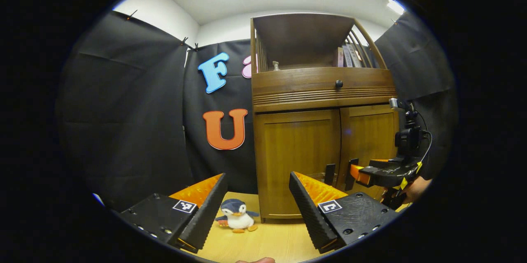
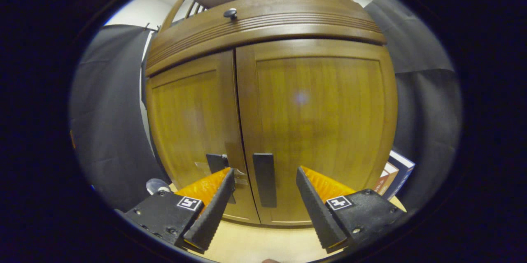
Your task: Open the right door of the double-door shoe cabinet with the right hand, and open the left door with the left hand.
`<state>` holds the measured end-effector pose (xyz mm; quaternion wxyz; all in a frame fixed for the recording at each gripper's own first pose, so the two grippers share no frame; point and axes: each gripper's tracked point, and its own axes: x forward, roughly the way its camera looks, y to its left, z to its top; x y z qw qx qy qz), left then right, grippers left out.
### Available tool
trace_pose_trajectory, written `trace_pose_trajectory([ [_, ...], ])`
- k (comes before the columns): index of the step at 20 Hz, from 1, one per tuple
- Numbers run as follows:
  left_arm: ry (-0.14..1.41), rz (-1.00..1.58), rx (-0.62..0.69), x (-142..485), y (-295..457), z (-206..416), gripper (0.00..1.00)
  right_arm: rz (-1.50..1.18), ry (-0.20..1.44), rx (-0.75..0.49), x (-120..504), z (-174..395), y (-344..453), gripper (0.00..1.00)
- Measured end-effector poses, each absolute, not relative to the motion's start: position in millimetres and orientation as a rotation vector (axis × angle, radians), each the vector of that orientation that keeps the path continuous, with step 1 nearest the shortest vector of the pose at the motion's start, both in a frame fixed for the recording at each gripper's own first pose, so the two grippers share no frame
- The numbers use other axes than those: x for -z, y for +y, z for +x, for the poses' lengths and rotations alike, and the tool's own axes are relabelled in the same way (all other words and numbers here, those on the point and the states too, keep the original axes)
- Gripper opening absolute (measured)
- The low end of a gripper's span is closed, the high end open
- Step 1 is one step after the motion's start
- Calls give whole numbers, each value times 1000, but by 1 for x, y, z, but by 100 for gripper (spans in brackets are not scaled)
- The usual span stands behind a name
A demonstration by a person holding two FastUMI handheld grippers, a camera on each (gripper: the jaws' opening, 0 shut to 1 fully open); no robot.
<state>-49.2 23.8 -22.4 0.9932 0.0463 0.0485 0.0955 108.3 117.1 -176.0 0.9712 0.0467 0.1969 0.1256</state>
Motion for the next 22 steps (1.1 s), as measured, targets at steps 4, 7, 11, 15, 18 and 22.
trace_pose_trajectory([
  [4, 111, 95, -231, 25, 34, -53, 91, 93, 416, -231, 197, 134, 120, 90],
  [7, 125, 104, -259, 29, 42, -54, 91, 91, 430, -223, 215, 147, 125, 86],
  [11, 133, 107, -273, 32, 45, -53, 92, 84, 457, -218, 232, 155, 131, 77],
  [15, 136, 109, -279, 34, 51, -48, 92, 51, 429, -174, 236, 158, 127, 60],
  [18, 132, 102, -279, 35, 52, -46, 92, 51, 442, -178, 238, 157, 132, 45],
  [22, 133, 84, -265, 38, 49, -45, 92, 73, 449, -180, 238, 157, 132, 35],
])
